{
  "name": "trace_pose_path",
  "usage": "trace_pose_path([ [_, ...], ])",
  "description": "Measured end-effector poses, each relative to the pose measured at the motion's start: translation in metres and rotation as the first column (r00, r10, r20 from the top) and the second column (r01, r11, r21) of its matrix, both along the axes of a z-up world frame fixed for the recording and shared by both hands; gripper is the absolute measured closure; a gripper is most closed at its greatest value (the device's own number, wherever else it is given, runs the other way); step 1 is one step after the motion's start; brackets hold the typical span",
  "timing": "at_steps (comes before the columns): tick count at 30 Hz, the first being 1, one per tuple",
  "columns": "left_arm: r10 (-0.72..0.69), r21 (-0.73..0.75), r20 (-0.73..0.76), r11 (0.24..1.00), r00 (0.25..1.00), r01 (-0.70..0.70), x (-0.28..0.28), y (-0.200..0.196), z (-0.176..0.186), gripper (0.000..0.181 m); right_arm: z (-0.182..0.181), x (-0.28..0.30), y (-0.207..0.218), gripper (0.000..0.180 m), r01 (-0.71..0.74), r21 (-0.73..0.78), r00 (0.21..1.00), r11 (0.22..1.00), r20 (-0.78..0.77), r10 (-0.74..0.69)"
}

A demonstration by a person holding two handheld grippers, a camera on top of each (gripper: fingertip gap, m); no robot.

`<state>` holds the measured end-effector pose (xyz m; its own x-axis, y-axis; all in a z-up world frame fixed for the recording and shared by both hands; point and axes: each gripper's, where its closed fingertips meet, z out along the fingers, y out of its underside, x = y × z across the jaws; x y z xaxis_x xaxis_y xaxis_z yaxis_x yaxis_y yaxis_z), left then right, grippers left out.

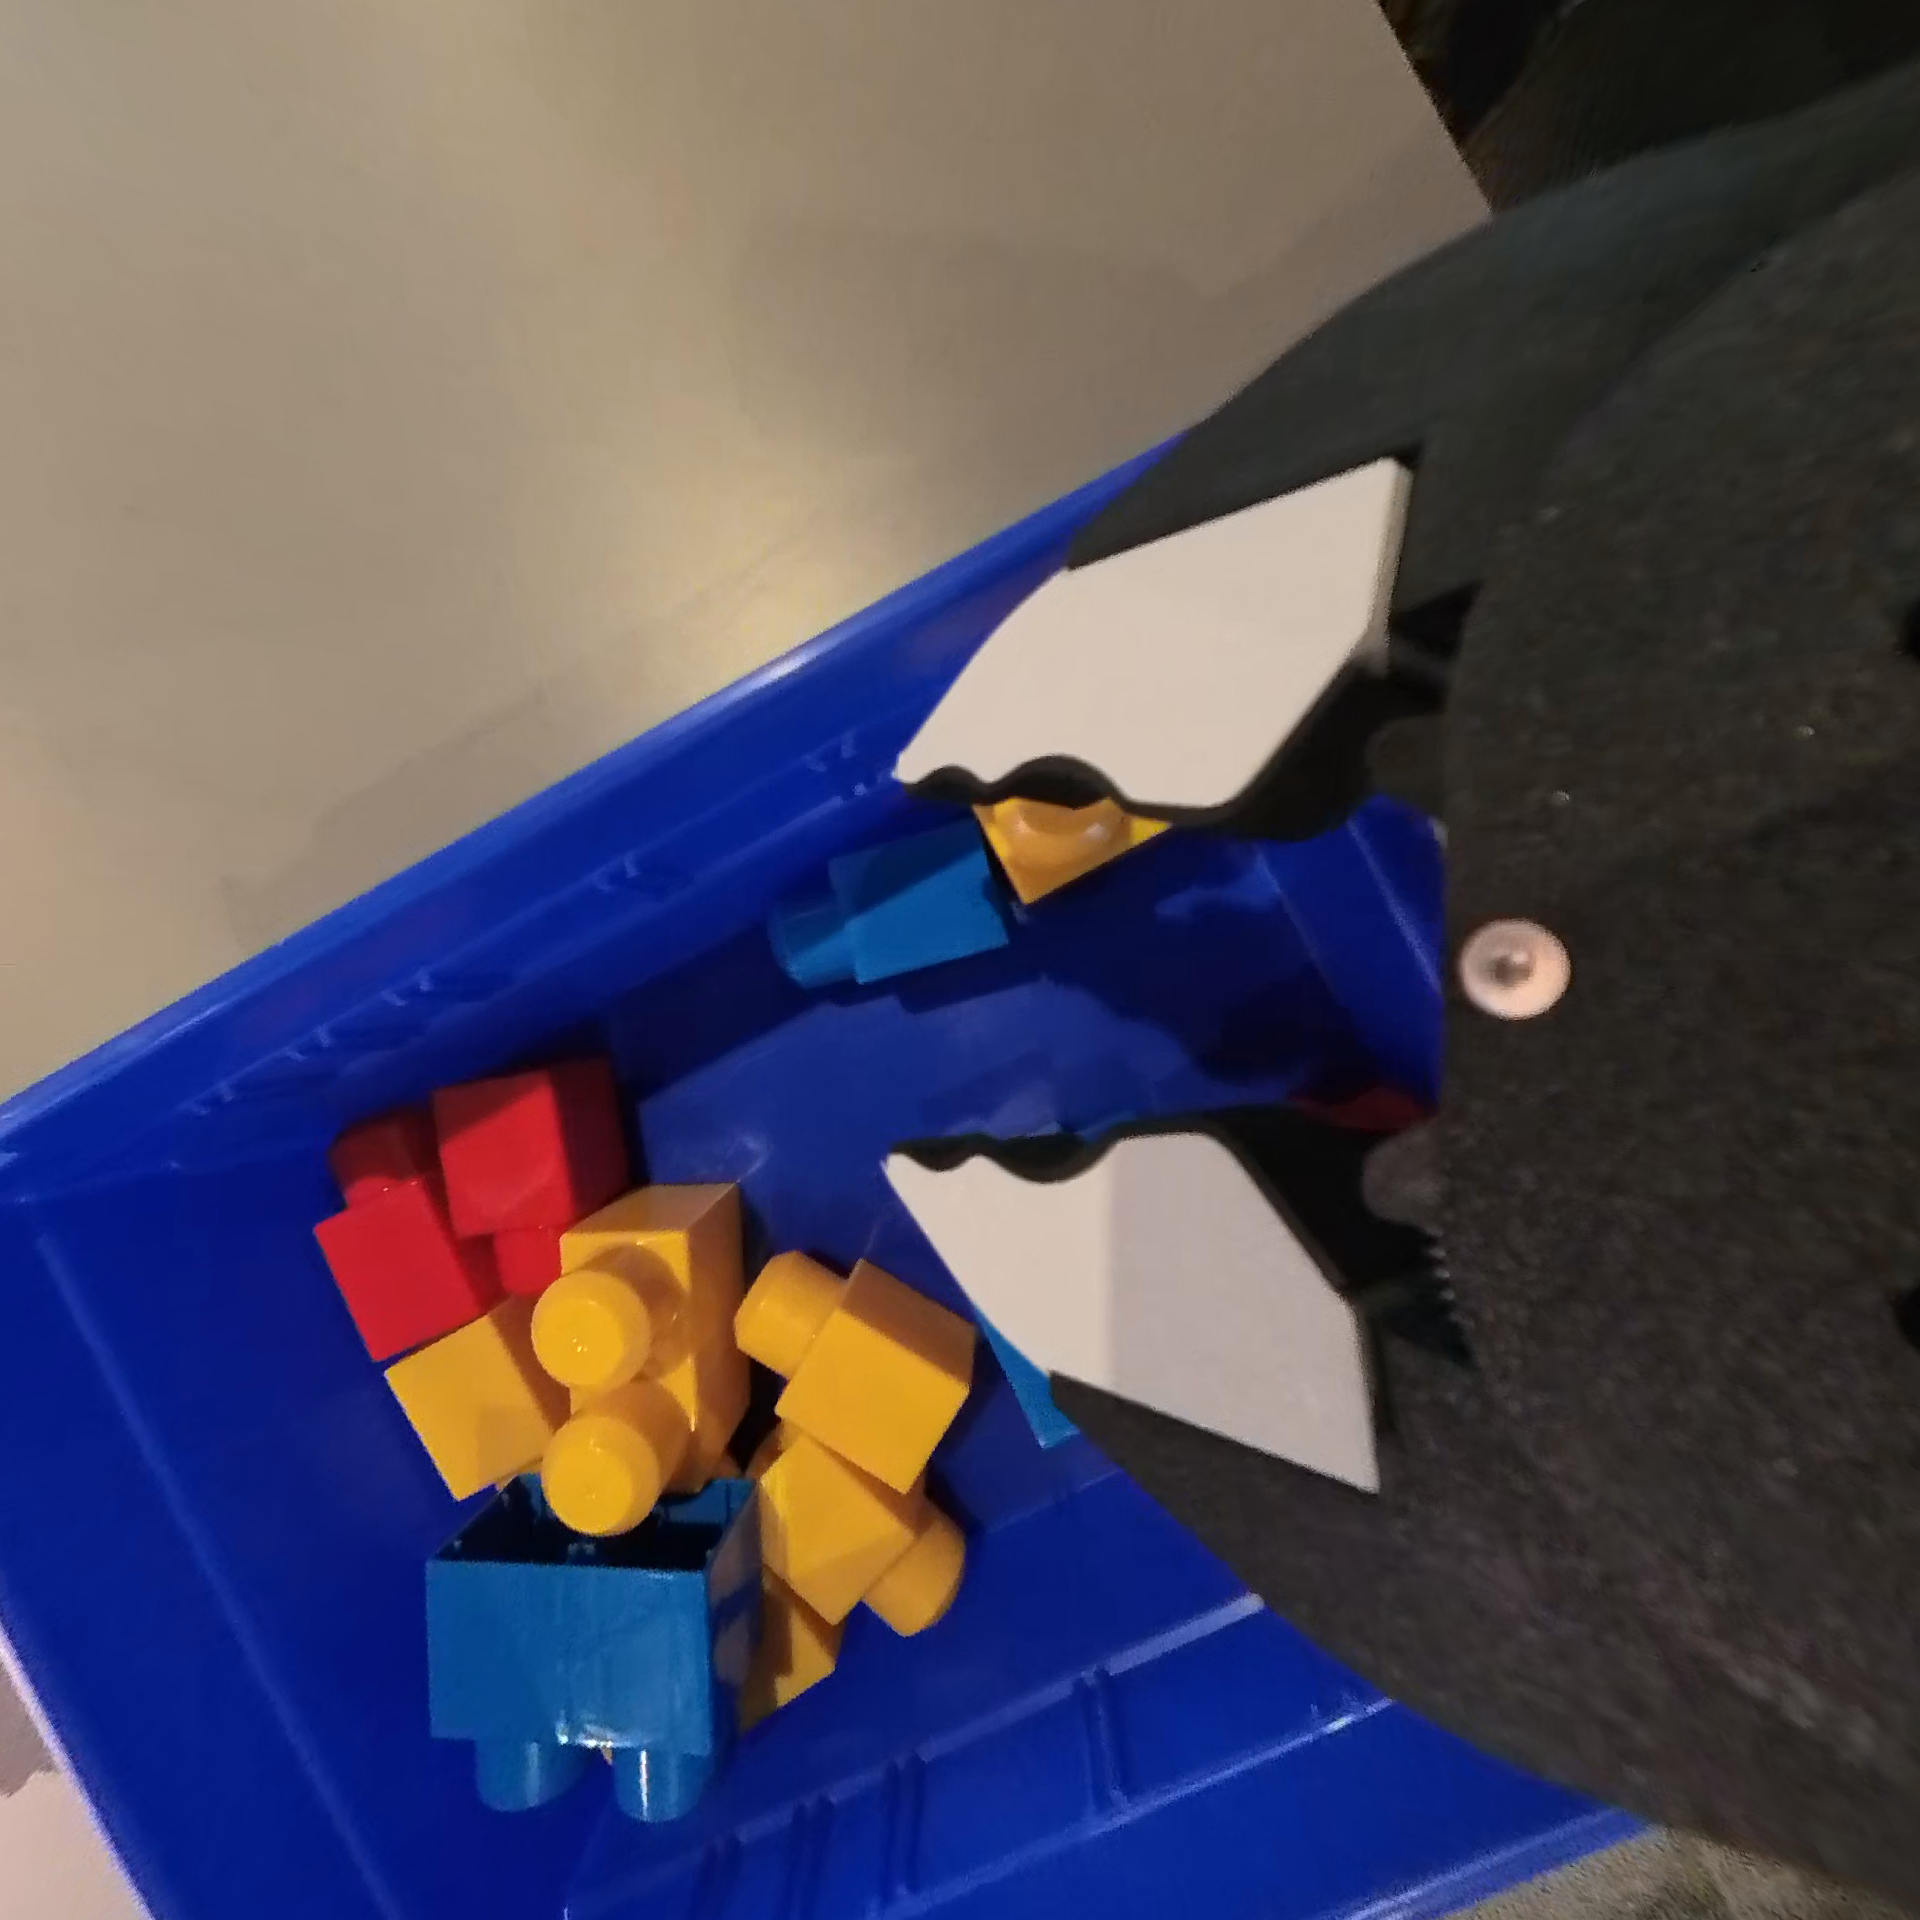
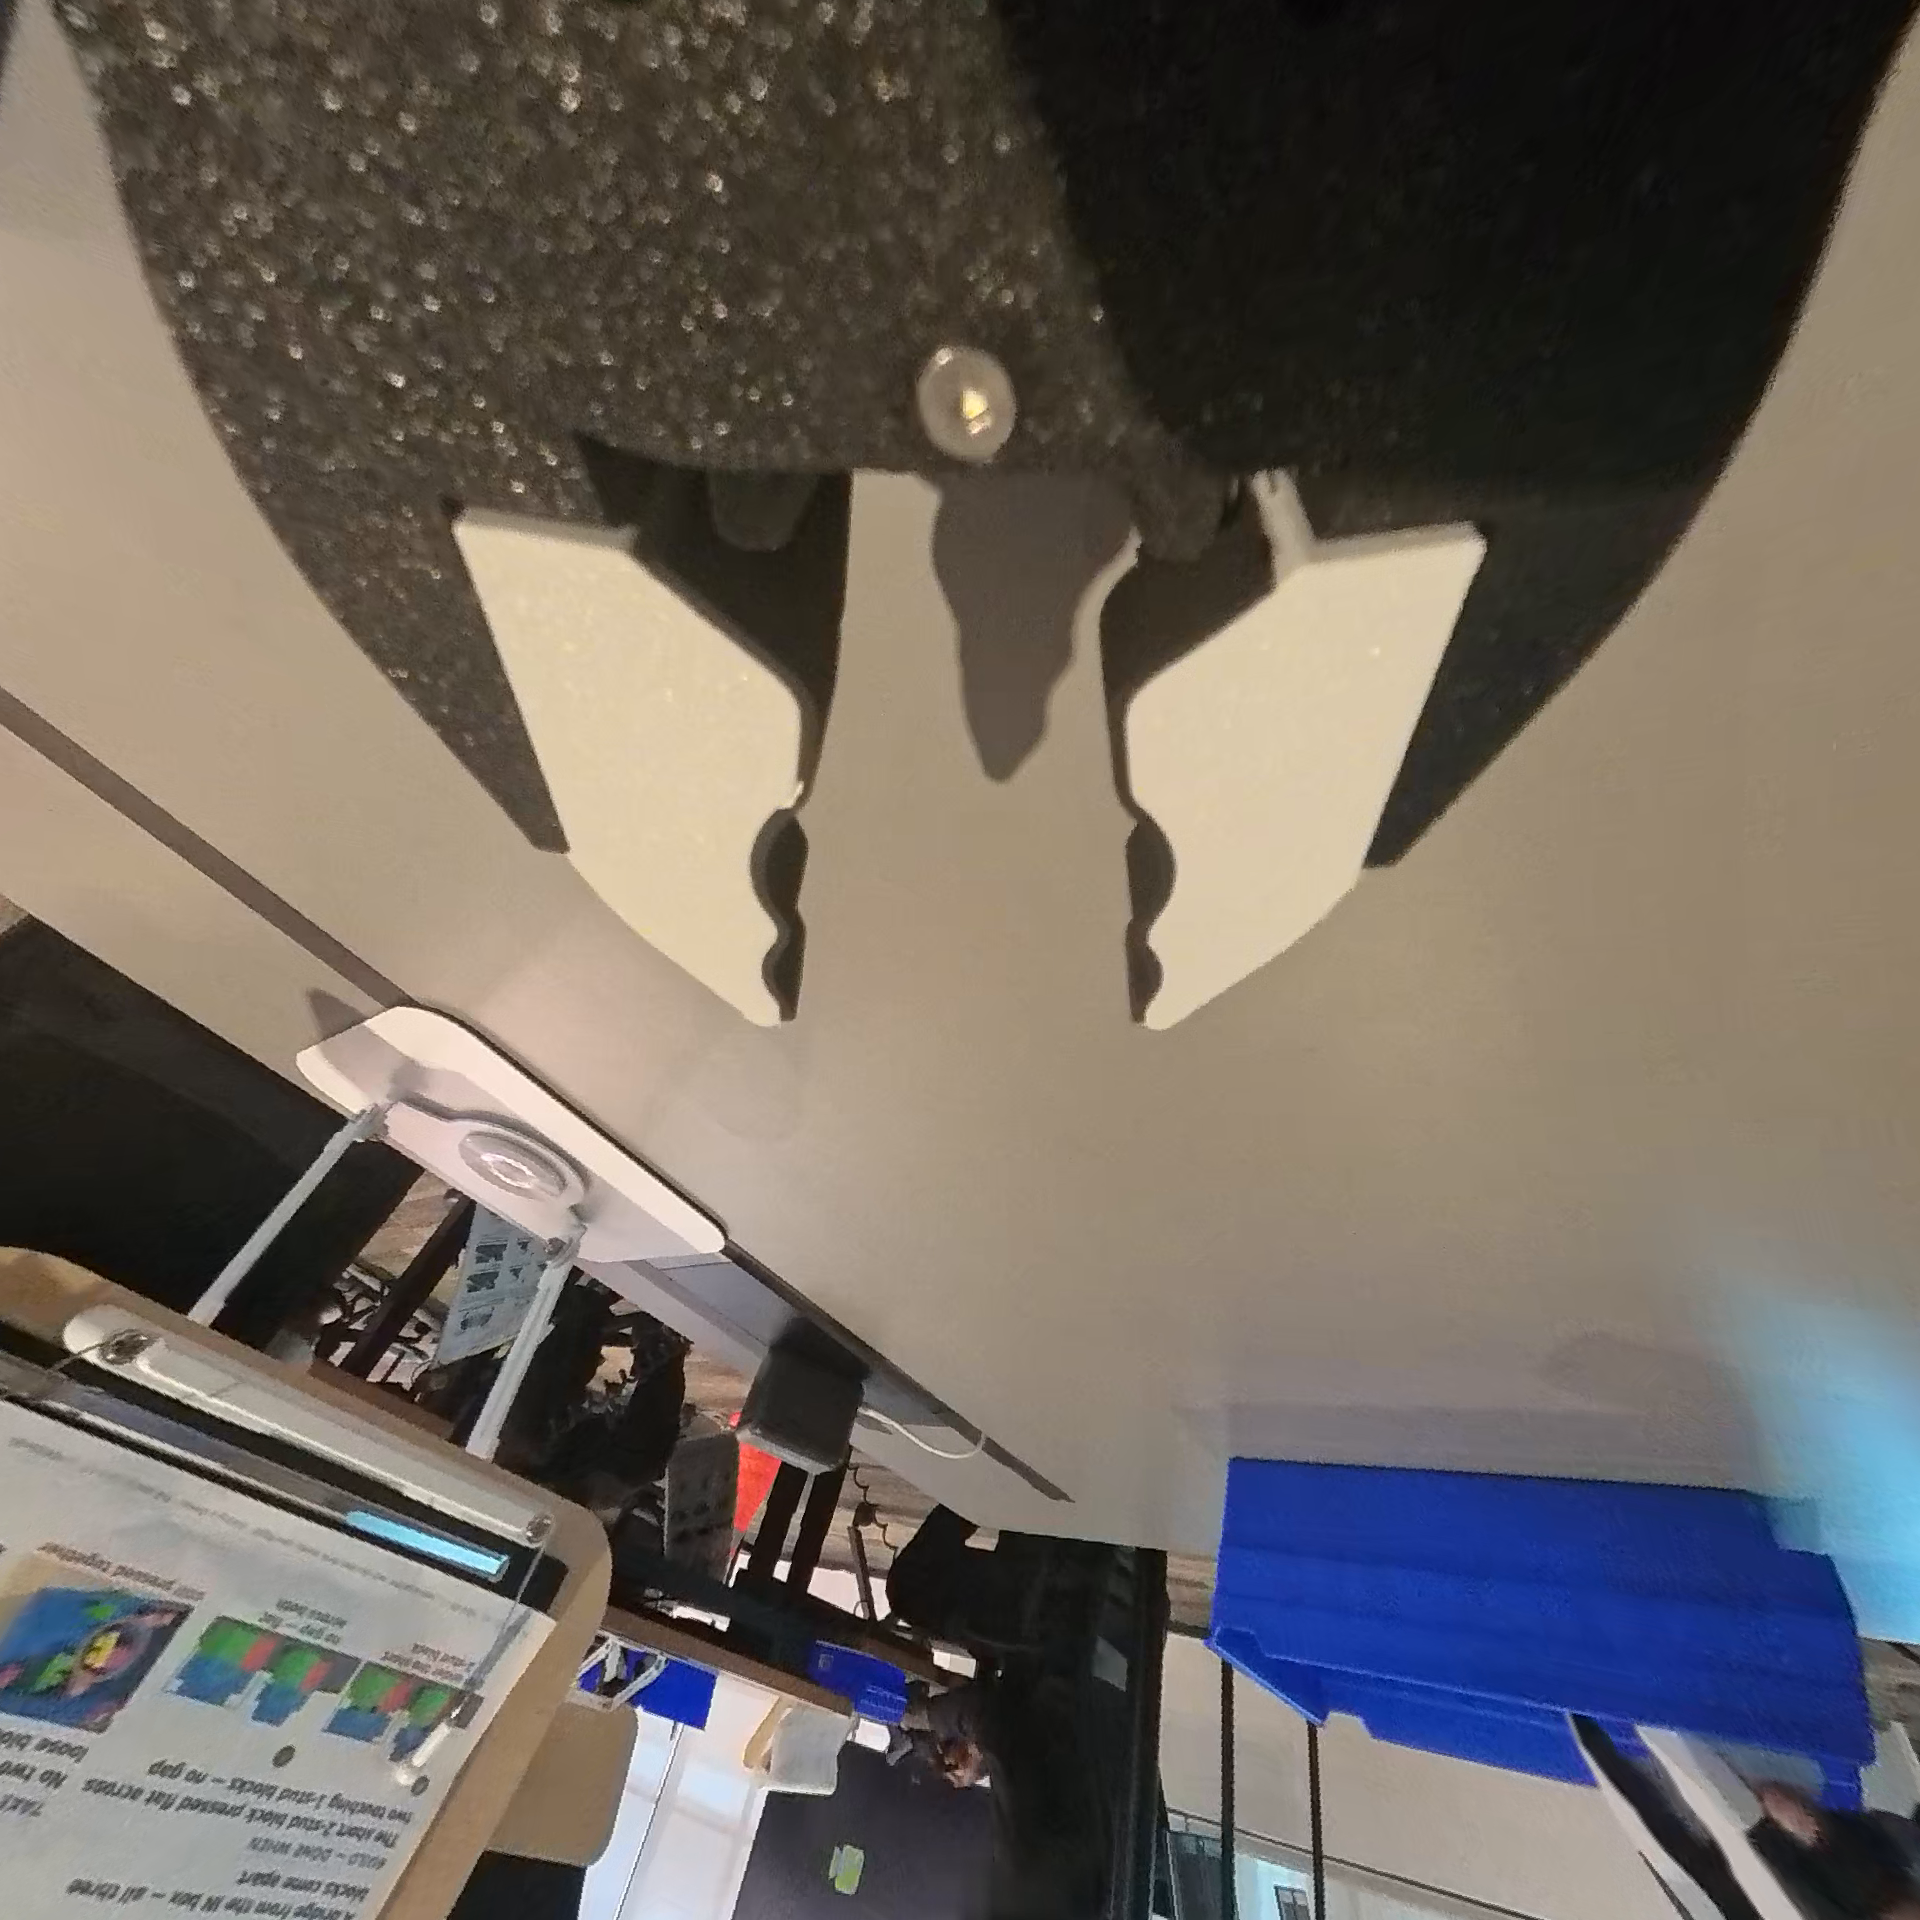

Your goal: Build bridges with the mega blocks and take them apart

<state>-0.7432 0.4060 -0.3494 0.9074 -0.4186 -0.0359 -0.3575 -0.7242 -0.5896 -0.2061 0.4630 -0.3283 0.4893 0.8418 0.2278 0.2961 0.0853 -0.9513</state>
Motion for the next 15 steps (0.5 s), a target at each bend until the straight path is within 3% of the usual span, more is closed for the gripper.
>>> trace_pose_path([
  [9, -0.079, -0.140, -0.042, 0.988, 0.996, 0.072, 0.007, -0.017, -0.014, 0.119, 0.000, 0.002, 0.003, 0.122, 0.008, -0.005, 1.000, 1.000, -0.005, -0.008],
  [15, -0.076, -0.129, -0.033, 0.989, 0.997, 0.072, 0.008, -0.015, -0.013, 0.119, -0.003, 0.006, 0.006, 0.122, 0.017, -0.027, 1.000, 0.999, -0.017, -0.017],
])
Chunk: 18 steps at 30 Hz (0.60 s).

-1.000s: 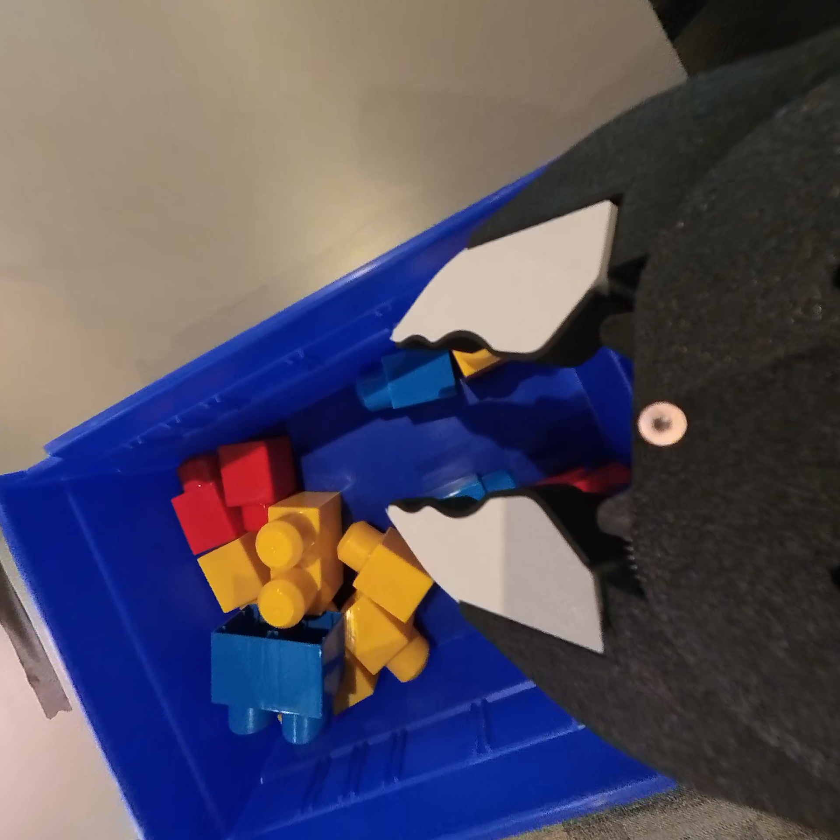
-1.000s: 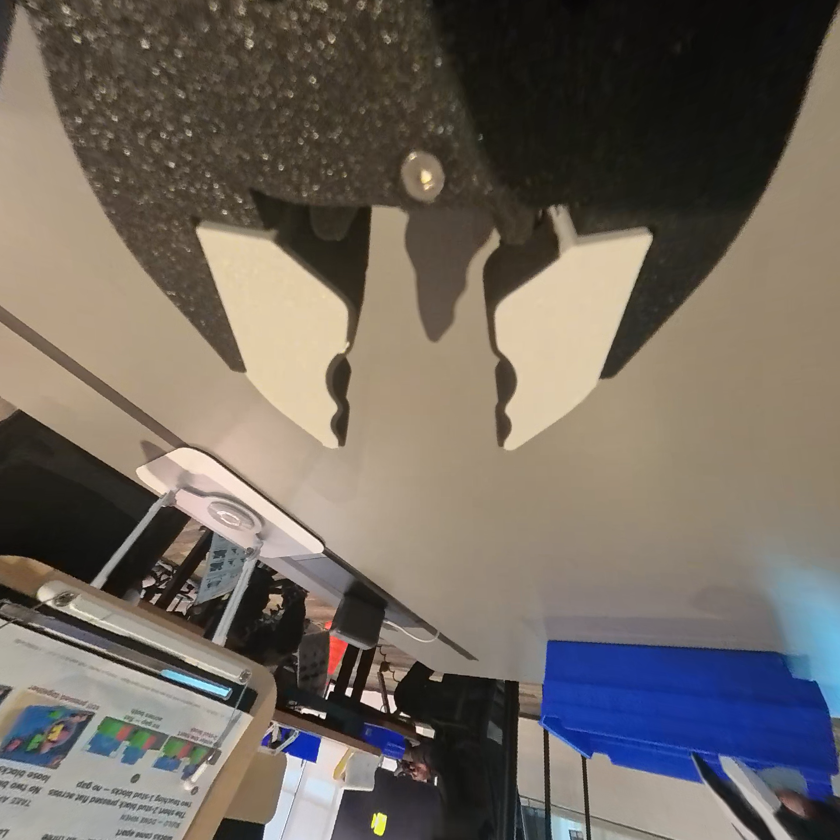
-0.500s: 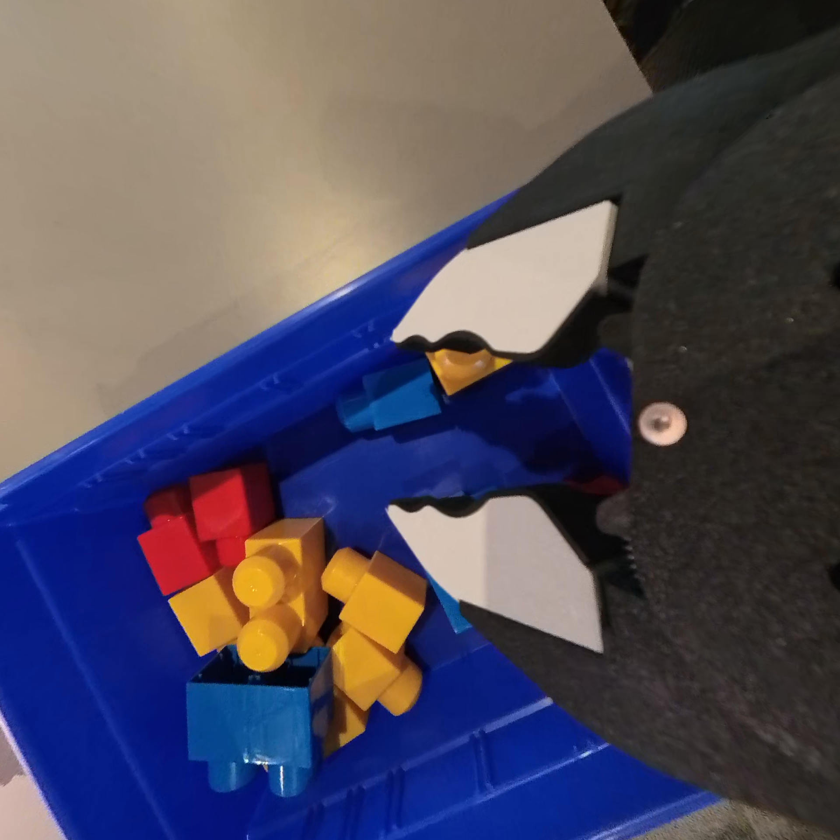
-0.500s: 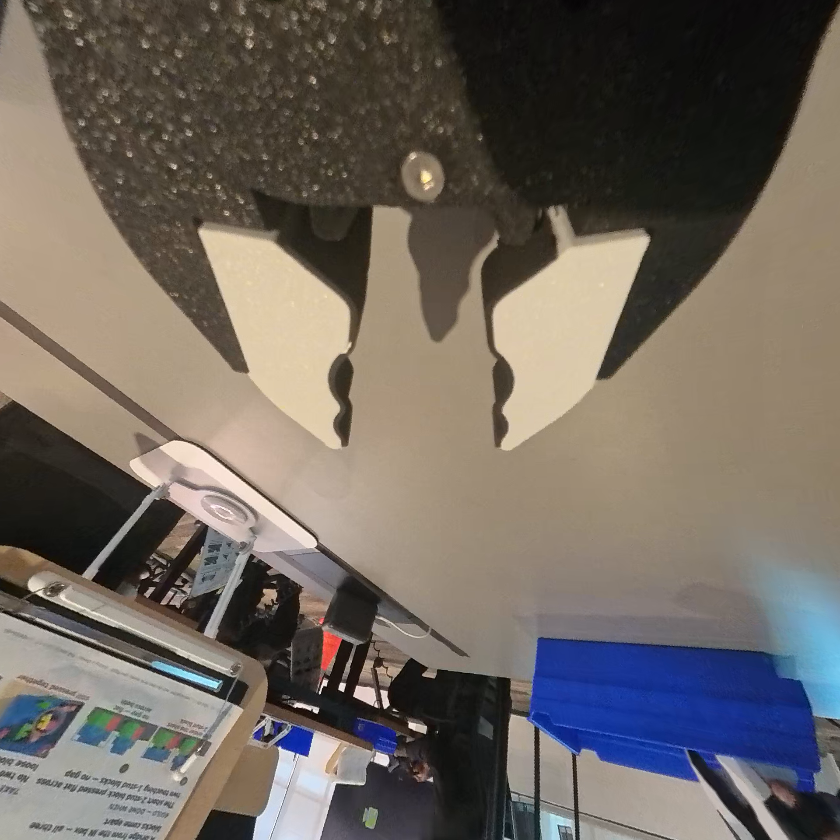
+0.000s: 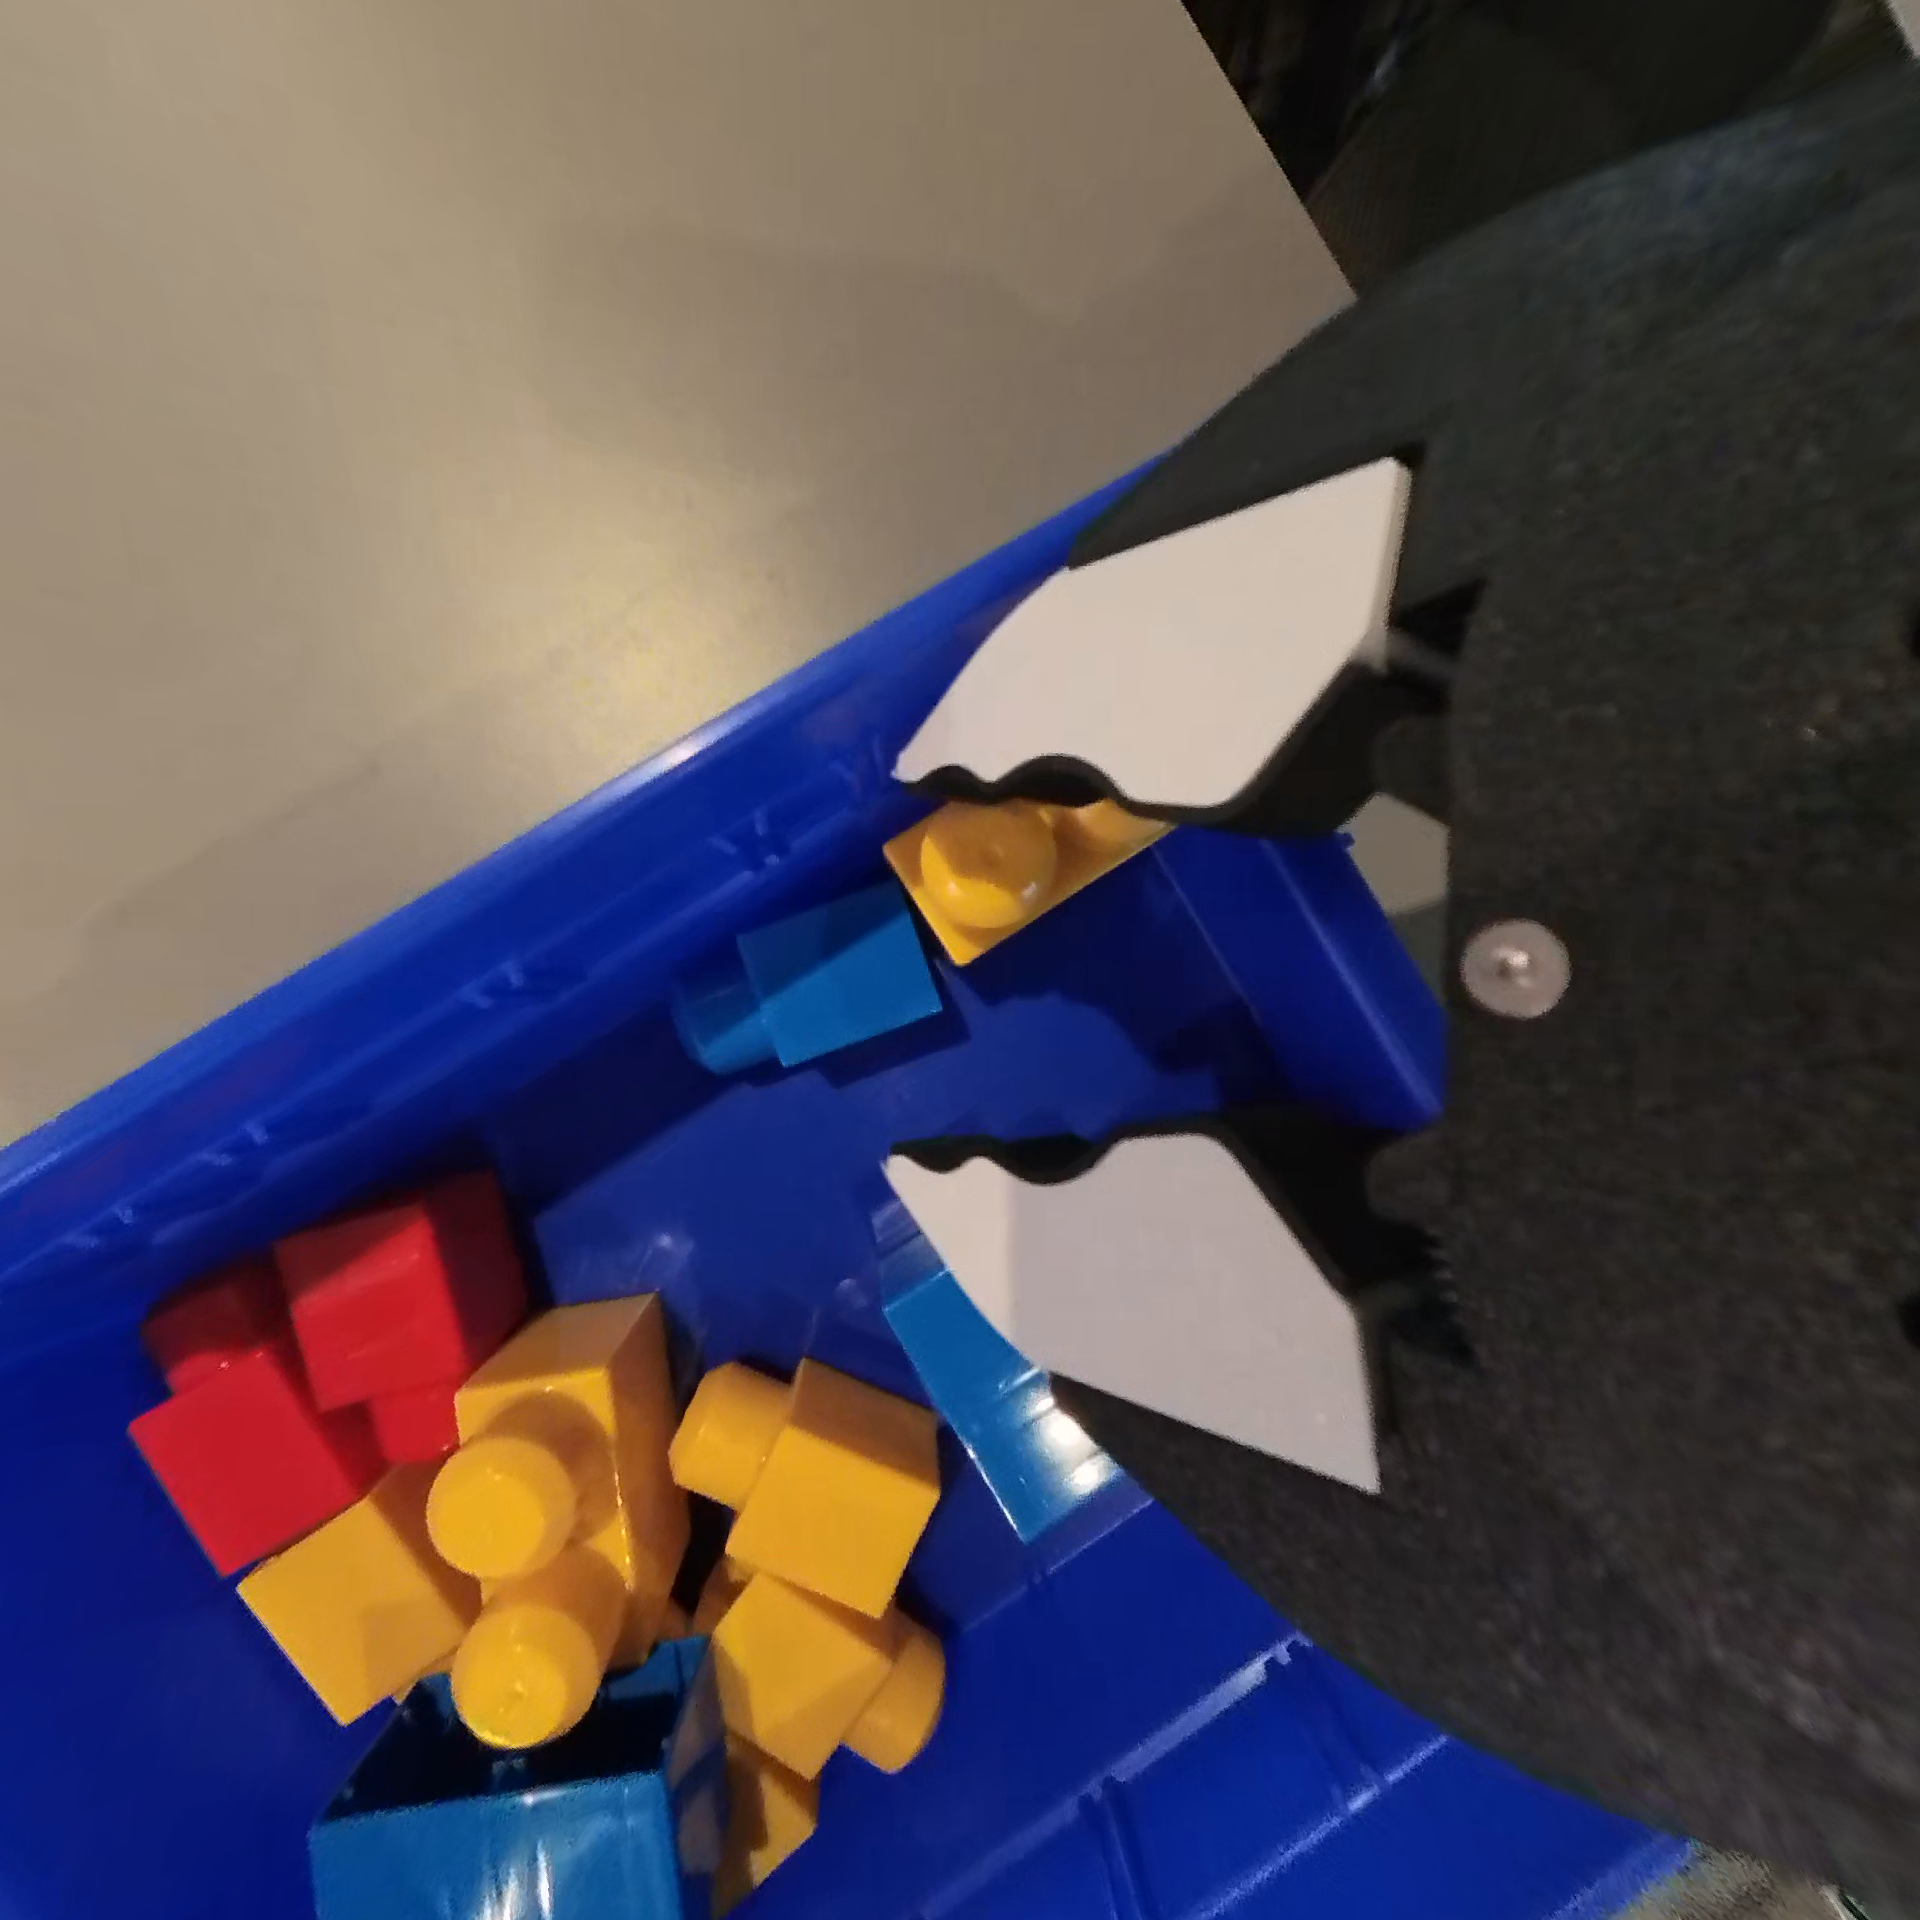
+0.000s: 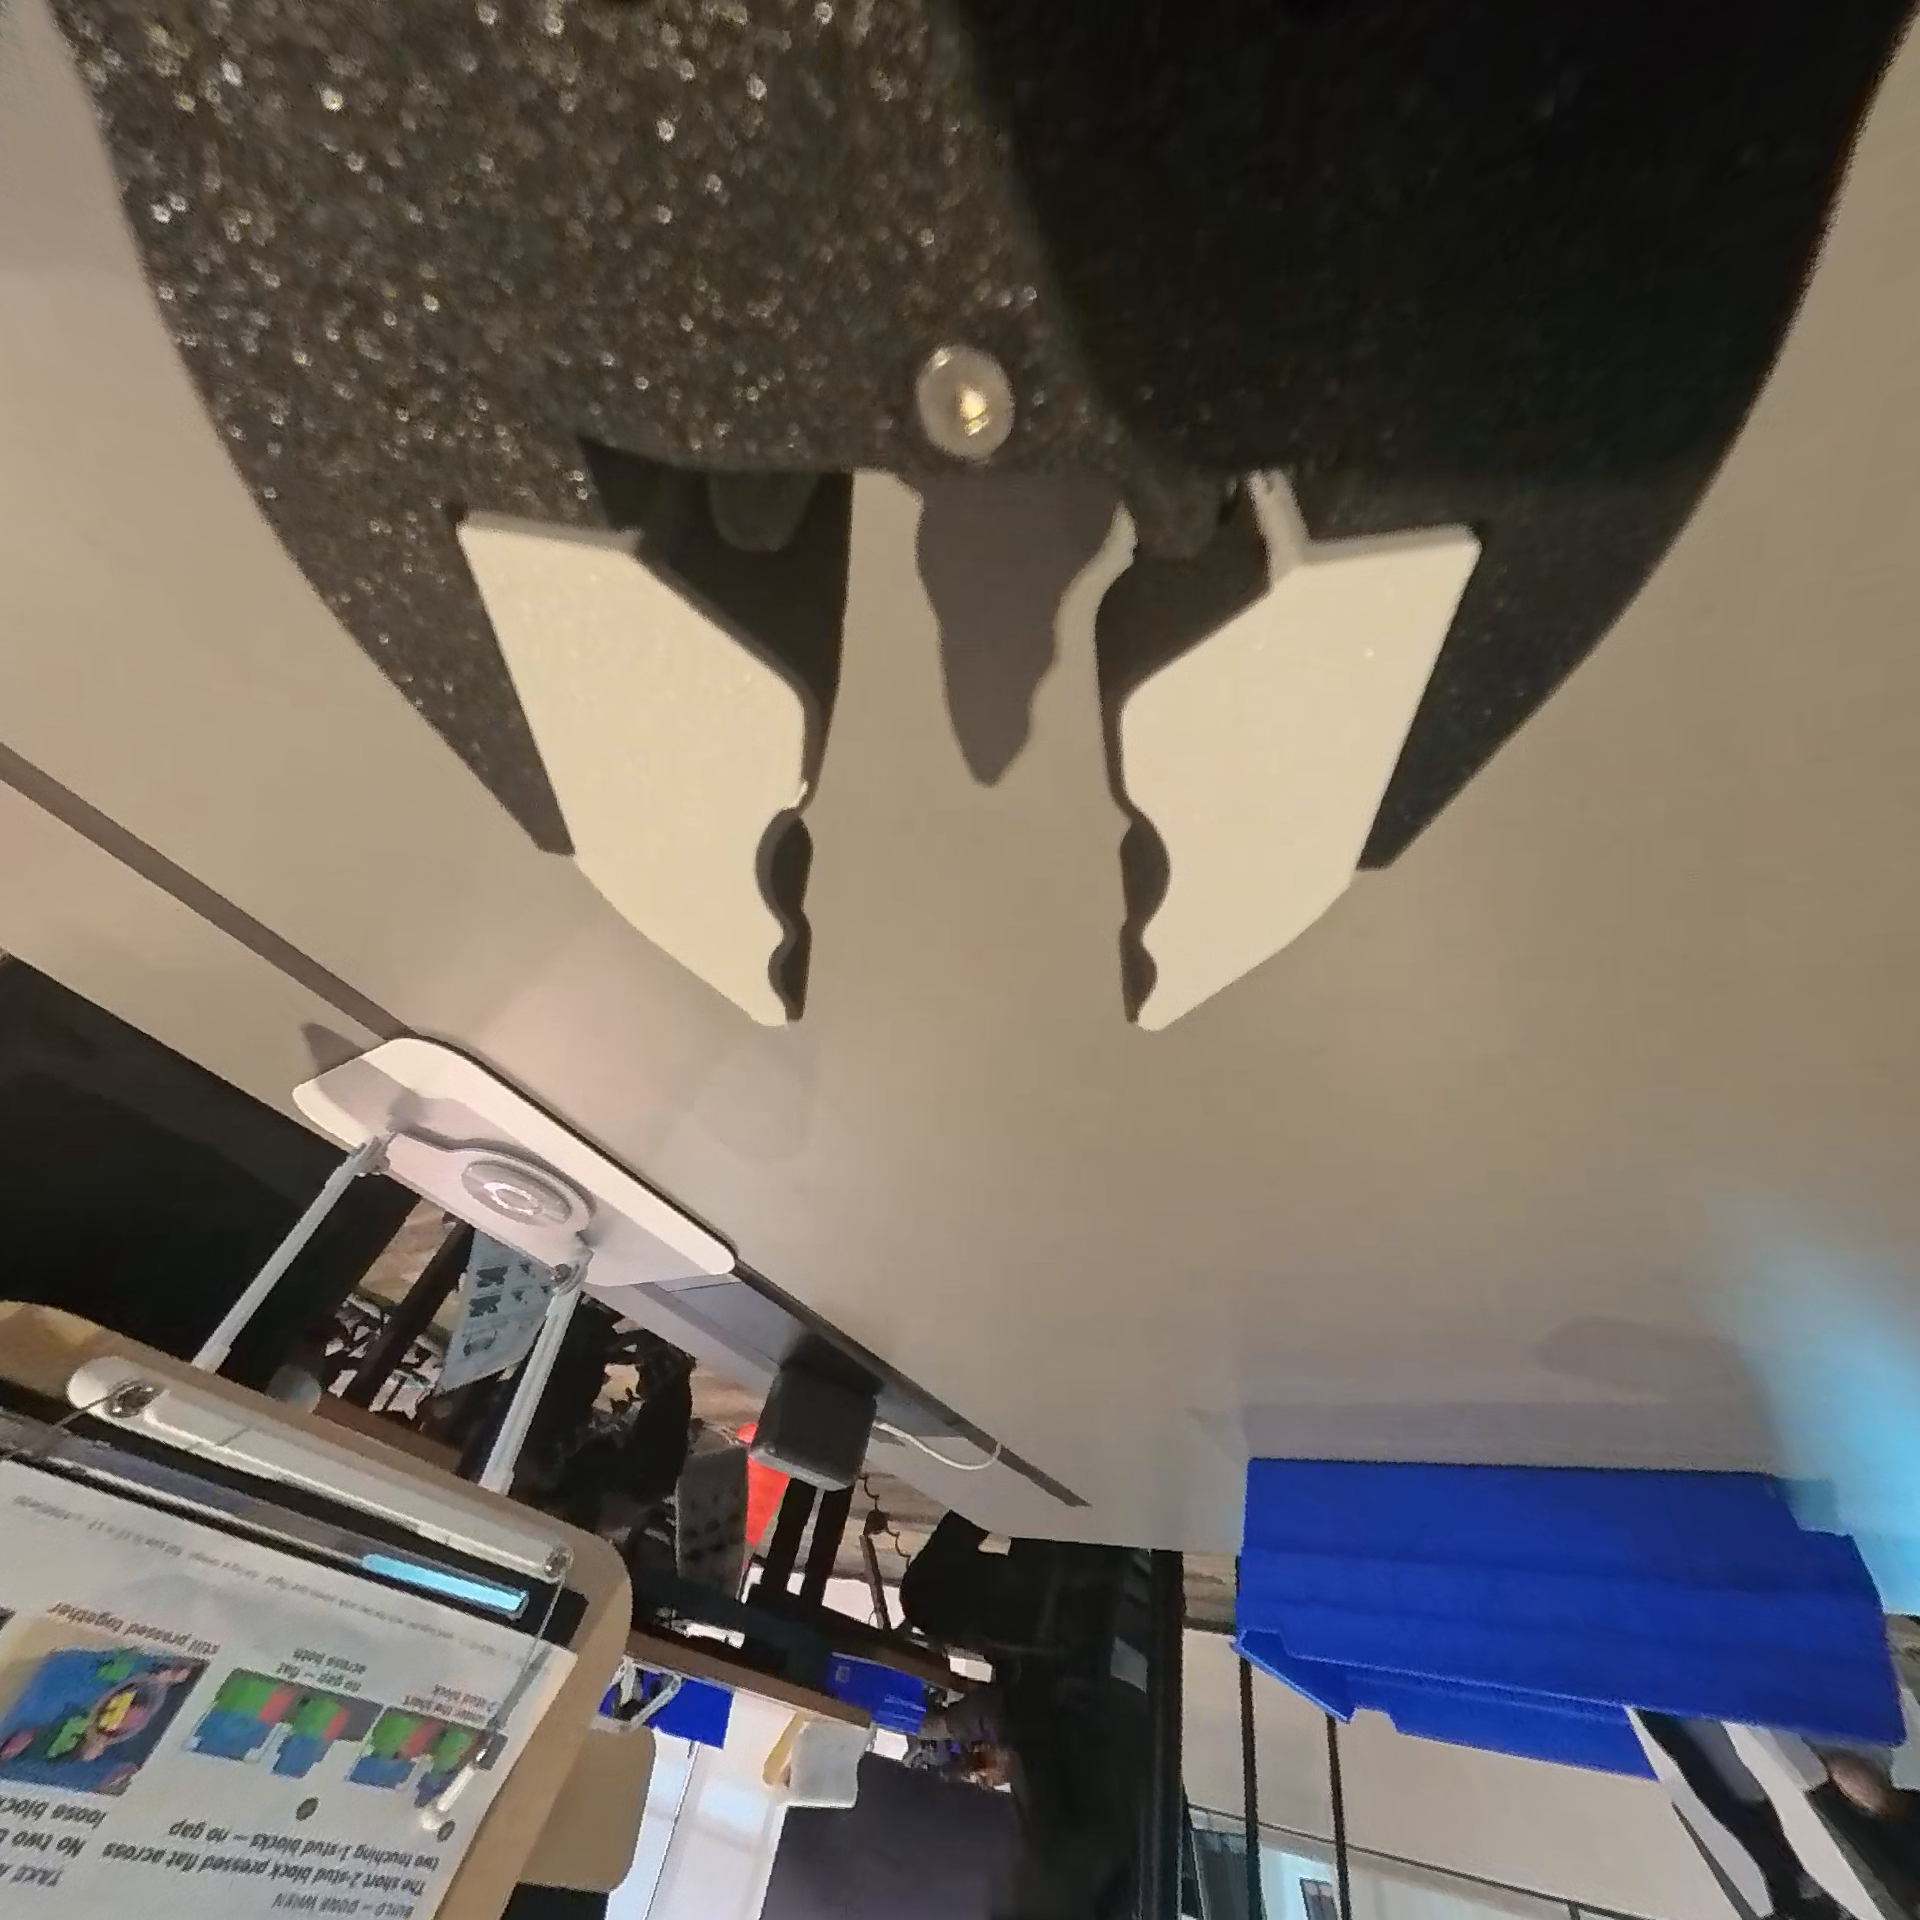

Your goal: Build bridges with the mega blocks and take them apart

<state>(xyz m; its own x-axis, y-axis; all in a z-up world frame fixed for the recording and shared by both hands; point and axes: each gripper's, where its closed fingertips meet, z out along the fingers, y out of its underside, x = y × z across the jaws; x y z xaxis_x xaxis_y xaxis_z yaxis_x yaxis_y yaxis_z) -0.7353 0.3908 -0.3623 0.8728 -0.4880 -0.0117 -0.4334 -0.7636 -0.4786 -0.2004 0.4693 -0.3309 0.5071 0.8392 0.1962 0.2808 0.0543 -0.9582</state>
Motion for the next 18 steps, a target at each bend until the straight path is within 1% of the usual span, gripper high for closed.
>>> trace_pose_path([
  [18, 0.030, 0.043, -0.003, 0.999, 1.000, -0.030, -0.0048, 0.0034, 0.0053, 0.119, -0.0027, -0.0005, -0.0003, 0.122, -0.004, -0.004, 1.000, 1.000, 0.017, 0.004],
])
